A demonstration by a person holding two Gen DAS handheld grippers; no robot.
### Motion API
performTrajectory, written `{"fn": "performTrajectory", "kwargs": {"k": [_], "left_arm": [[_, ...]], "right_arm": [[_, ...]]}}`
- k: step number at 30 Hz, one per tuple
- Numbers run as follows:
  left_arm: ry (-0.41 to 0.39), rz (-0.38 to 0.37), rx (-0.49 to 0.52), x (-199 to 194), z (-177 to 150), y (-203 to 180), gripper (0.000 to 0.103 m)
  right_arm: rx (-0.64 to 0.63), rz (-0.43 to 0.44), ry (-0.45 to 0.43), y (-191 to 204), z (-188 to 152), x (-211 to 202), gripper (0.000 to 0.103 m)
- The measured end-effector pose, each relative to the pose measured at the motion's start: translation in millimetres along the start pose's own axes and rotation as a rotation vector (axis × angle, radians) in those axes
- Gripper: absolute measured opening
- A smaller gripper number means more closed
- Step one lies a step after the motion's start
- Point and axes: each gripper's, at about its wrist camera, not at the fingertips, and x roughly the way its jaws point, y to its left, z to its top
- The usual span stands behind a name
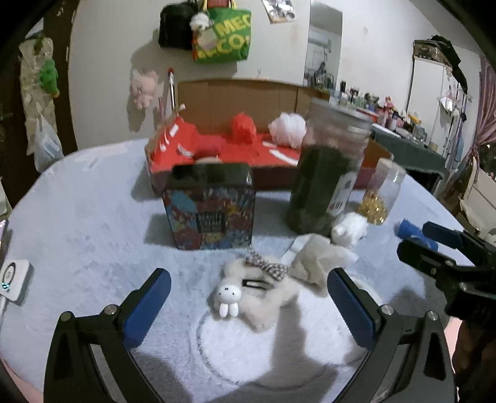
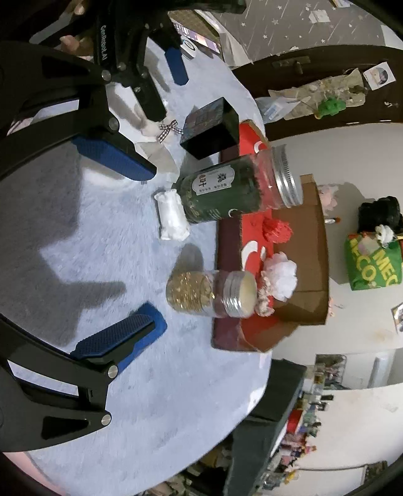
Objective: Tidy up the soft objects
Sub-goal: 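Grasp the white fluffy bunny hair clip with the left gripper while the right gripper grasps the white pompom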
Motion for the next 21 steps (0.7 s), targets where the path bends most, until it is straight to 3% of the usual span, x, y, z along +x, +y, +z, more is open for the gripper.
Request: {"fn": "performTrajectory", "kwargs": {"k": [7,11,15,17,18,19,21], "left_arm": [[0.089,-0.042,0.043,17.6,3.5,4.9,0.099],[0.127,-0.042,0.083,27.1,5.5,6.1,0.091],[0.135,-0.061,0.113,28.8,5.1,5.5,0.085],[0.129,-0.072,0.127,27.3,4.6,4.3,0.068],[0.125,-0.082,0.131,26.3,5.0,3.5,0.062],[0.125,-0.094,0.131,25.2,5.4,3.1,0.061],[0.127,-0.112,0.122,22.7,7.1,3.1,0.06]], "right_arm": [[0.0,0.052,0.072,3.3,13.8,29.5,0.089],[-0.024,0.065,0.115,8.4,21.5,46.0,0.086],[-0.035,0.081,0.187,11.6,24.2,66.5,0.065],[-0.043,0.09,0.196,12.5,24.9,68.9,0.058],[-0.055,0.103,0.194,13.8,25.7,67.8,0.049],[-0.065,0.124,0.195,15.2,25.8,66.6,0.036],[-0.08,0.14,0.199,17.0,24.3,64.8,0.029]]}}
